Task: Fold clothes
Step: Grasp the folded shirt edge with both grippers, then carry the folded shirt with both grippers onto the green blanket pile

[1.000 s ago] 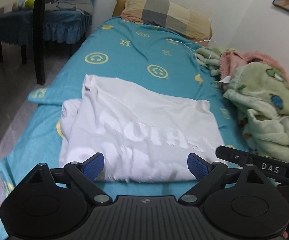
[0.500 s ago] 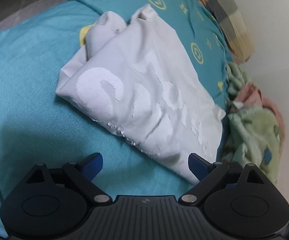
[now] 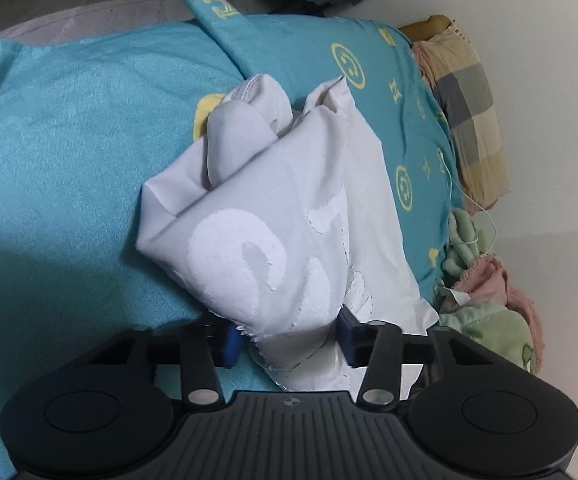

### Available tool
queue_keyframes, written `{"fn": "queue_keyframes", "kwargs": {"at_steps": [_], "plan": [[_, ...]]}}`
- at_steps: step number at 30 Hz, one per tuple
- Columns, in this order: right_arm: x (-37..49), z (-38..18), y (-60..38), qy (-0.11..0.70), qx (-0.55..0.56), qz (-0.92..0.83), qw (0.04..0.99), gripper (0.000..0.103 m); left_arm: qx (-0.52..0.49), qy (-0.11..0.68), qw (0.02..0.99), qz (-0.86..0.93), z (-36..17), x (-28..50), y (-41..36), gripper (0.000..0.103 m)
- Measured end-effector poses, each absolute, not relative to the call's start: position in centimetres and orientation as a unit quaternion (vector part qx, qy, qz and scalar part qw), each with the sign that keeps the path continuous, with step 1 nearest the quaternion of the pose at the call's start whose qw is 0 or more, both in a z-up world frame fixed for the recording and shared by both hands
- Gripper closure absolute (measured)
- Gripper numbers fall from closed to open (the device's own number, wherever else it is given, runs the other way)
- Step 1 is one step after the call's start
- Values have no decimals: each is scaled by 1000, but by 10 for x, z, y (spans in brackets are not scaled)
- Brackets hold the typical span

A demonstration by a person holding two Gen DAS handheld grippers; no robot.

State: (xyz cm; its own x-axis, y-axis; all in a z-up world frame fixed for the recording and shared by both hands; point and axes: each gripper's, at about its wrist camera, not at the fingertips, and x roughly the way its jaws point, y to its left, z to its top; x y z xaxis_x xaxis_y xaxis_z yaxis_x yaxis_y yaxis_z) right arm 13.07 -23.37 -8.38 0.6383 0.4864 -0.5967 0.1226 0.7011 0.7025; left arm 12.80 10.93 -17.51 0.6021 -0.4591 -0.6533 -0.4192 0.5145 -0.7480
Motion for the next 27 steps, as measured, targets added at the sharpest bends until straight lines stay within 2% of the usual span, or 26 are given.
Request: {"fn": "queue_keyframes", "kwargs": {"at_steps": [4, 7, 16, 18, 23, 27], "plan": [[129, -102, -228, 432, 461, 154, 760, 36, -479, 425, 767, -24, -162, 127, 106, 76], [128, -121, -219, 450, 533, 187, 692, 36, -475, 397, 784, -43, -145, 127, 102, 80], [131, -172, -218, 417, 676, 150, 588, 35, -490, 363, 790, -67, -128, 122, 95, 82], [133, -183, -222, 408, 697, 127, 576, 32, -494, 362, 788, -68, -127, 119, 98, 82], [126, -194, -239, 380, 726, 74, 568, 31, -502, 362, 782, -68, -129, 116, 102, 82], [110, -194, -259, 347, 721, -9, 600, 32, -516, 374, 768, -58, -139, 117, 105, 82]]}}
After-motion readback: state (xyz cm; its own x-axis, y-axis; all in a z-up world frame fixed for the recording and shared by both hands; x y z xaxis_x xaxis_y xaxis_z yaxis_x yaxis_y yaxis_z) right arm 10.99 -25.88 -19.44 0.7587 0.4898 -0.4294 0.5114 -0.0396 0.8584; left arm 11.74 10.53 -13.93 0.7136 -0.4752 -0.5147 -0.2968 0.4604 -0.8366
